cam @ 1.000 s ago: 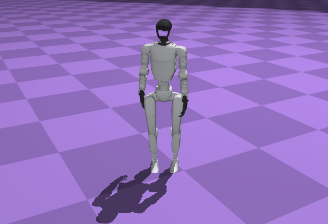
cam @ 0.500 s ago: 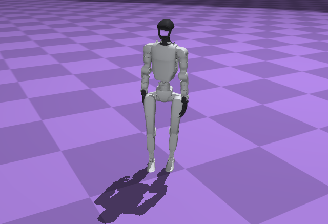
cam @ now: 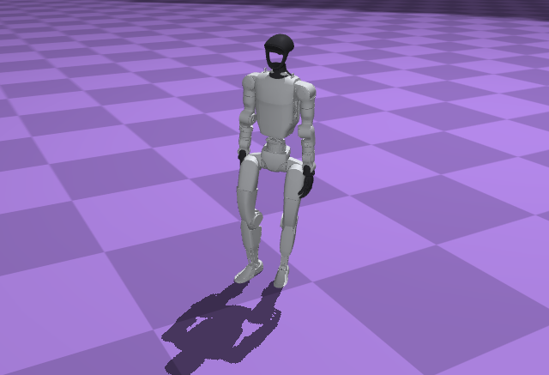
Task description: In place motions
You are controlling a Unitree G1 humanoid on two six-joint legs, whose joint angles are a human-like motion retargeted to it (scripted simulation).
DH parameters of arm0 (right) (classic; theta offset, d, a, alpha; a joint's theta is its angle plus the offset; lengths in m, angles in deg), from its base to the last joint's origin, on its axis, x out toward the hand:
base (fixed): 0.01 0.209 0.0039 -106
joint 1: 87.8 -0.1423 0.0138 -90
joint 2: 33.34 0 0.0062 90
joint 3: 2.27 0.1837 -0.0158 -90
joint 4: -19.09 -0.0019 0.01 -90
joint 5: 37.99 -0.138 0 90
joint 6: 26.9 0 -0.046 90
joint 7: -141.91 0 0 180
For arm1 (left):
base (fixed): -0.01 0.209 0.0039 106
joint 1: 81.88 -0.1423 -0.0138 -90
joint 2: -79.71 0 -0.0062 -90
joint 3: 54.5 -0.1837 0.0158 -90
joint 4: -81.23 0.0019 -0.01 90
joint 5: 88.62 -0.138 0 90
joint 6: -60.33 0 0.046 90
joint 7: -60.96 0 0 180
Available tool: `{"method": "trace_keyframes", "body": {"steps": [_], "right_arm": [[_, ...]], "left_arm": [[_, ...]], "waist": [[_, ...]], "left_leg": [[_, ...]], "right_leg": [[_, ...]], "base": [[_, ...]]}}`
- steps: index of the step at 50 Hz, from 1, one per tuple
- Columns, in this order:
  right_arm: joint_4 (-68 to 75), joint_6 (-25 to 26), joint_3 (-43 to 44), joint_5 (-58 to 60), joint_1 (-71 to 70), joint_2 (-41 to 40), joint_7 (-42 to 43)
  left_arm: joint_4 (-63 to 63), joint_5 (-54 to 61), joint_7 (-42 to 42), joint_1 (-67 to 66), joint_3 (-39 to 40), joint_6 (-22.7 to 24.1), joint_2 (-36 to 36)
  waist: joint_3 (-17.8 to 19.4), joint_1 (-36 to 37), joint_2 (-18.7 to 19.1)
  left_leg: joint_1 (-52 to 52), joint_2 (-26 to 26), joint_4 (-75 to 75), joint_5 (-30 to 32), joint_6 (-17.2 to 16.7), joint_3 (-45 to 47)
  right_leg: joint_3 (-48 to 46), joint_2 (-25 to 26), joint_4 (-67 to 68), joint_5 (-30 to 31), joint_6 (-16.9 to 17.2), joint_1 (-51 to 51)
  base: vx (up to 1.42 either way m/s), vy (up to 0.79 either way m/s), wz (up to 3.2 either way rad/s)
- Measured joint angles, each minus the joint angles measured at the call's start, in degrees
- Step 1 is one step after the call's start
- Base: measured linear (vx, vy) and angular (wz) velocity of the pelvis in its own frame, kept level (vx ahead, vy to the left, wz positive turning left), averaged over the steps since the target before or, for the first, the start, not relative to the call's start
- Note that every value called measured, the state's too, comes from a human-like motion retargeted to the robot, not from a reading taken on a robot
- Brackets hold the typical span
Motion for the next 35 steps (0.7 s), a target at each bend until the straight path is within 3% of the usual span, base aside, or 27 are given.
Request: {"method": "trace_keyframes", "body": {"steps": [2, 4, 8, 23, 35], "right_arm": [[0.7, 0.0, -0.2, 0.3, 0.3, 0.1, 0.9], [1.4, 0.2, -0.4, 1.2, 0.4, 0.4, 1.7], [2.4, 0.5, -0.5, 2.9, 1.1, 0.8, 2.0], [3.4, 1.7, 2.9, 0.2, 1.3, 1.7, -3.7], [0.1, 1.5, 0.6, 3.7, 0.9, 0.7, -6.1]], "left_arm": [[-0.2, 0.2, -0.2, -0.2, 0.3, 0.1, -0.3], [-0.4, 0.6, -0.2, -0.5, 0.8, 0.2, -0.6], [0.0, 0.7, -0.5, -1.3, 1.6, 0.1, -1.4], [-2.0, 1.6, 0.1, -0.5, 0.2, 0.4, 1.3], [-1.7, 1.6, 0.4, -0.5, 0.1, 0.6, 1.7]], "waist": [[-0.2, 2.1, -0.5], [-0.4, 3.6, -1.3], [-1.5, 2.9, -2.4], [-2.7, 1.1, -2.3], [-2.5, -2.3, -1.7]], "left_leg": [[0.6, 0.3, 0.0, -0.6, -0.4, 2.7], [1.2, 0.1, 0.0, -1.2, -0.7, 5.1], [1.8, -0.5, 0.0, -1.7, -1.3, 6.4], [2.8, 0.8, -0.3, -1.1, -2.6, 6.9], [1.7, 1.6, 0.6, -0.6, -4.2, 3.8]], "right_leg": [[-4.9, -1.4, -0.1, 1.4, 1.1, 1.5], [-7.2, -2.7, -0.7, 2.3, 4.8, 2.6], [-6.9, -2.0, -4.5, 3.1, 5.6, 3.7], [-7.1, 0.1, -7.3, 4.2, 5.1, 4.7], [-8.5, 1.2, -8.2, 5.1, 4.3, 4.0]], "base": [[-0.05, 0.06, -1.17], [-0.03, 0.05, -1.03], [-0.04, 0.05, -0.26], [-0.1, 0.06, -0.01], [-0.14, 0.06, 0.19]]}}
